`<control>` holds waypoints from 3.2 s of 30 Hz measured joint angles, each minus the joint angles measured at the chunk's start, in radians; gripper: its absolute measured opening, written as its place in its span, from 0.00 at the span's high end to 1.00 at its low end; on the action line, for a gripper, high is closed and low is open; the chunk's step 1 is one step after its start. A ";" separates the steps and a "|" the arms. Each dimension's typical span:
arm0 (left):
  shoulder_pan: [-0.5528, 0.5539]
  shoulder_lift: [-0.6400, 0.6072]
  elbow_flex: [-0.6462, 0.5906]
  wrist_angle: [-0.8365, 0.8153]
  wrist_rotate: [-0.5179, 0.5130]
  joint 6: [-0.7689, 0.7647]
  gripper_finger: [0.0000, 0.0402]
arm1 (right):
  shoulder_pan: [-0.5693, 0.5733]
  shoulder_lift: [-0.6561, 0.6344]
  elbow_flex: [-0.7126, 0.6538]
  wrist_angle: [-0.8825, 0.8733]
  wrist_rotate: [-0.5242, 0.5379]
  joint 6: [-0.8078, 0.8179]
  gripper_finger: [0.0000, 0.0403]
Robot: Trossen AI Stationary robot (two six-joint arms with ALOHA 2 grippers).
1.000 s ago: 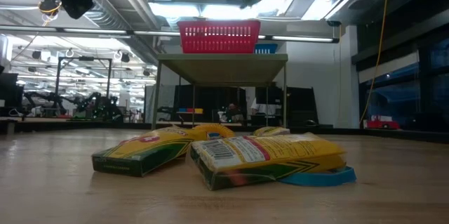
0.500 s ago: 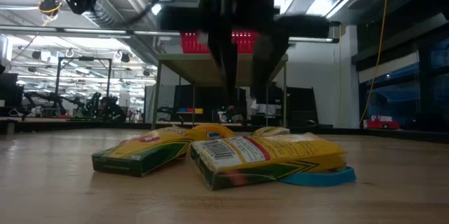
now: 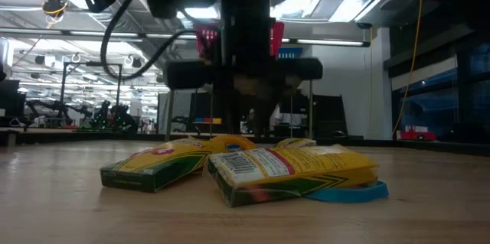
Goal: Pick & Place Office Desk Supplies
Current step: Put the blue rubber band into the blue bin
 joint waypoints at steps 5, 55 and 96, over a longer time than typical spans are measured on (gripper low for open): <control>-0.051 0.031 0.000 0.036 -0.027 -0.026 0.40 | 0.008 0.024 0.000 0.008 -0.023 0.009 0.69; -0.177 0.110 0.001 0.156 -0.082 -0.217 0.40 | 0.040 0.062 0.001 0.176 0.065 -0.177 0.79; -0.380 0.110 0.002 0.188 -0.188 -0.184 0.40 | 0.296 -0.339 -0.001 0.233 0.547 0.239 1.00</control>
